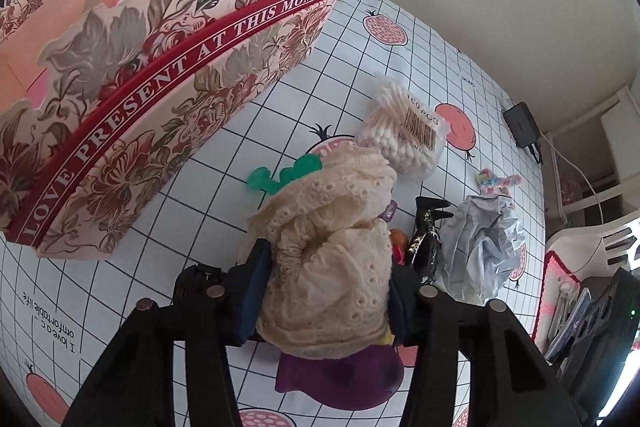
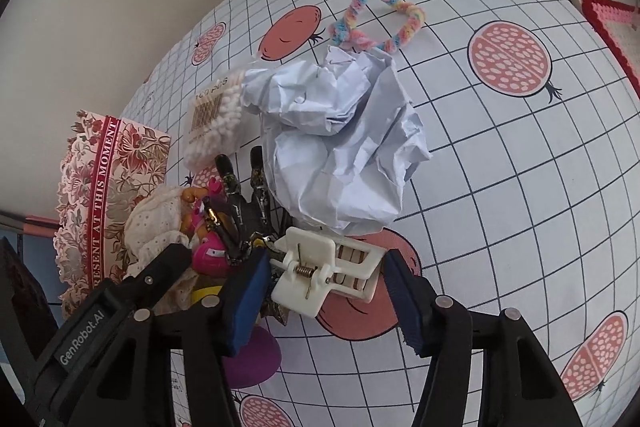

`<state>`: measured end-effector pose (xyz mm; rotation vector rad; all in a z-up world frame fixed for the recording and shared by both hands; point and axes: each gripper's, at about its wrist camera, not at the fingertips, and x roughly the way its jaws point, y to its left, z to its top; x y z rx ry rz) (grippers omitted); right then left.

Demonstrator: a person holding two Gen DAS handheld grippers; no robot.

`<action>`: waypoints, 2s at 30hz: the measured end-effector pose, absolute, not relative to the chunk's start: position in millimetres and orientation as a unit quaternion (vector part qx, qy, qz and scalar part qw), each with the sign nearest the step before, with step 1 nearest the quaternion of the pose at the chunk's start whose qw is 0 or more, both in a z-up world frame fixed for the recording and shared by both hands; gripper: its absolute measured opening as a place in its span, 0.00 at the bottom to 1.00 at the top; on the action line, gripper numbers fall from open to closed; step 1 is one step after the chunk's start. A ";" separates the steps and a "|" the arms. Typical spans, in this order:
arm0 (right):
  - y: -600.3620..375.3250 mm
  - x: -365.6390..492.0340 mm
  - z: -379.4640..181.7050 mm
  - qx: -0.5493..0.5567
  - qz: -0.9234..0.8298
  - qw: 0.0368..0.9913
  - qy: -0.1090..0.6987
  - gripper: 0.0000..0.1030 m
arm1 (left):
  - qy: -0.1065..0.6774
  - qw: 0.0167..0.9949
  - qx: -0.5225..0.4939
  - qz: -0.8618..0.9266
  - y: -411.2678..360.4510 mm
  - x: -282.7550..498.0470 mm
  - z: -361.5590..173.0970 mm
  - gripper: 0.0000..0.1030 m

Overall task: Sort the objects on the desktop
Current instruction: 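Grasp the lace cloth with the left gripper while the right gripper grasps the white hair clip, then carry the lace cloth and white hair clip over the gift box and release them inside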

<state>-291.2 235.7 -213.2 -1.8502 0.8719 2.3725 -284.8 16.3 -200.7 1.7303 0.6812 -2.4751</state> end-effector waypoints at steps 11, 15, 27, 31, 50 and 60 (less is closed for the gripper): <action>248.7 -284.7 -192.1 -0.568 0.764 -0.018 0.305 0.59 | 0.189 0.032 0.542 -0.818 14.0 -285.1 -188.9 0.27; 246.2 -285.8 -187.5 -0.559 0.774 -0.031 0.296 0.59 | 0.187 0.029 0.538 -0.822 14.7 -284.1 -184.1 0.26; 242.9 -280.5 -166.0 -0.521 0.799 -0.049 0.296 0.59 | 0.197 0.007 0.521 -0.831 9.3 -277.6 -161.4 0.24; 238.1 -284.3 -154.3 -0.499 0.813 -0.049 0.297 0.59 | 0.207 0.004 0.517 -0.831 7.0 -277.5 -158.8 0.24; 207.4 -272.4 -95.0 -0.379 0.889 -0.078 0.243 0.59 | 0.248 -0.016 0.427 -0.869 -25.9 -257.2 -109.9 0.23; 168.2 -272.4 -90.7 -0.378 0.889 -0.117 0.231 0.59 | 0.277 0.024 0.387 -0.879 -69.9 -243.7 -87.1 0.23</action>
